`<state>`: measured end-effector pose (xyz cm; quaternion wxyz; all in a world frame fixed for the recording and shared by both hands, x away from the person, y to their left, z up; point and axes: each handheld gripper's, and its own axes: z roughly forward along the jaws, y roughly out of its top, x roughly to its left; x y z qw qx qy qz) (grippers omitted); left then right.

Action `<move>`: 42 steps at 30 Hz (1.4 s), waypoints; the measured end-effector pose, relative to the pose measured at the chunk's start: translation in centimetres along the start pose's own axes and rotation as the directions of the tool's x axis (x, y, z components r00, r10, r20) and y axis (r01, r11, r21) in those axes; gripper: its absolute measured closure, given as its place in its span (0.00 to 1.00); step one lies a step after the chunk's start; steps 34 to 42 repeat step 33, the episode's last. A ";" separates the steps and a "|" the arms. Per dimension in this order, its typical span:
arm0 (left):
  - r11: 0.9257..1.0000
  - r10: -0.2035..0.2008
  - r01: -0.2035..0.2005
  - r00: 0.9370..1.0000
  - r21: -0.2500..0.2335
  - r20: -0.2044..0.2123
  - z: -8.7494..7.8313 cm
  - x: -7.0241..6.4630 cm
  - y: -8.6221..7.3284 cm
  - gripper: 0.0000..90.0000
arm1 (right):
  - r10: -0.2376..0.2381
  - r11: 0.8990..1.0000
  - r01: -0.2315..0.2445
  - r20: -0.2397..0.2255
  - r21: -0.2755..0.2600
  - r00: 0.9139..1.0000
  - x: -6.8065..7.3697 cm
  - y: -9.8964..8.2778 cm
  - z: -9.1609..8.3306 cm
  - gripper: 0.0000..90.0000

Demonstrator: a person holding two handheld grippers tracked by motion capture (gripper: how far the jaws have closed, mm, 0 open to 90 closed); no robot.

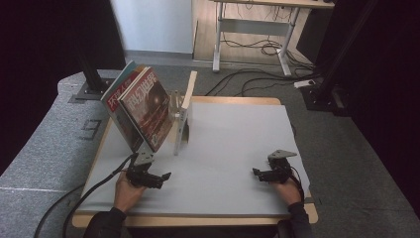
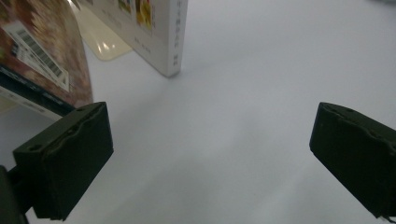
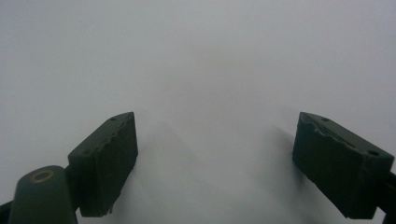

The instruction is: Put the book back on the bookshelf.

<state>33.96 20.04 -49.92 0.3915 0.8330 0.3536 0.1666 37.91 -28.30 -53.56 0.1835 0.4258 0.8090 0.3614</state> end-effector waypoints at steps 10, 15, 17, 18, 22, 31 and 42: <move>0.999 -0.015 0.013 0.999 0.046 0.033 1.6 -0.3 -1.0 0.00 | 0.000 1.000 0.000 0.000 0.000 1.000 0.0 0.0 0.0 0.15; 0.996 -0.010 0.006 0.999 0.092 0.043 2.6 -0.7 -1.3 0.00 | 0.000 1.000 0.000 0.000 0.000 1.000 0.0 0.0 0.0 0.15; 0.995 -0.002 -0.002 0.999 0.097 0.037 2.6 -0.7 -1.3 0.00 | 0.000 1.000 0.000 0.000 0.000 1.000 0.0 0.0 0.0 0.15; 0.995 -0.002 -0.002 0.999 0.099 0.036 2.7 -0.8 -1.3 0.00 | 0.001 1.000 -0.001 -0.001 0.000 1.000 0.0 0.0 0.0 0.15; 0.986 0.025 -0.031 0.999 0.163 0.036 3.3 -1.1 -1.1 0.00 | 0.001 1.000 -0.001 -0.001 0.000 1.000 0.0 0.0 0.0 0.15; 0.986 0.025 -0.031 0.999 0.164 0.036 3.3 -1.1 -1.1 0.00 | 0.000 1.000 0.000 -0.002 0.000 1.000 0.0 0.0 0.0 0.15; 0.986 0.025 -0.031 0.999 0.164 0.036 3.3 -1.1 -1.1 0.00 | 0.002 1.000 -0.002 -0.003 0.001 1.000 0.0 0.0 0.0 0.15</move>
